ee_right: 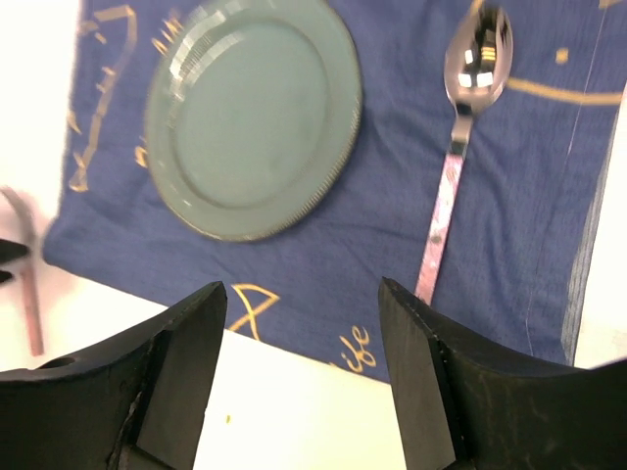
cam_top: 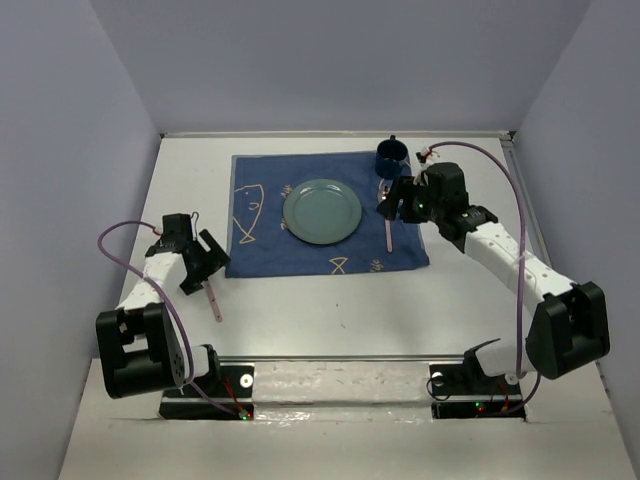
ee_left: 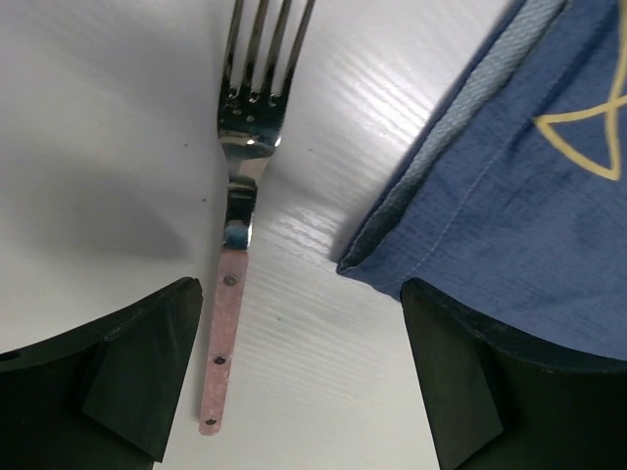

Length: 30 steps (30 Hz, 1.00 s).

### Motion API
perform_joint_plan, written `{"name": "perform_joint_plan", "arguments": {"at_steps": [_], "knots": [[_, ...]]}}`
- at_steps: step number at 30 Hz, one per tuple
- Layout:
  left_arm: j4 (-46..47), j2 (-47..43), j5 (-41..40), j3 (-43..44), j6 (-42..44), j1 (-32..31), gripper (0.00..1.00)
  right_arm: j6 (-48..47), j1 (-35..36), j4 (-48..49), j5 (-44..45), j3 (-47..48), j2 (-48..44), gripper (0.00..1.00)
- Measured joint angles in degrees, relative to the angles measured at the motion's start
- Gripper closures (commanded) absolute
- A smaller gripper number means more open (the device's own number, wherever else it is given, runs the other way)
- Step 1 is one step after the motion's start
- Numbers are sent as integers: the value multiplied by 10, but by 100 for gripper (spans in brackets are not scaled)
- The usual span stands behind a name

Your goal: Set the dinner table for one person

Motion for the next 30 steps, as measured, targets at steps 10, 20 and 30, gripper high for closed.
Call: {"name": "perform_joint_plan", "arguments": {"at_steps": [10,20,30], "knots": [[-26,22,-54,0,-29,-1,43,5,0,28,21,-1,-17,34],[-37,75,-78,12,-38,-5,80,5,0,28,64,-10,-39,36],[-33,71,-73,20,-32,-5,100,8,0,28,92,-17,-48,36]]}}
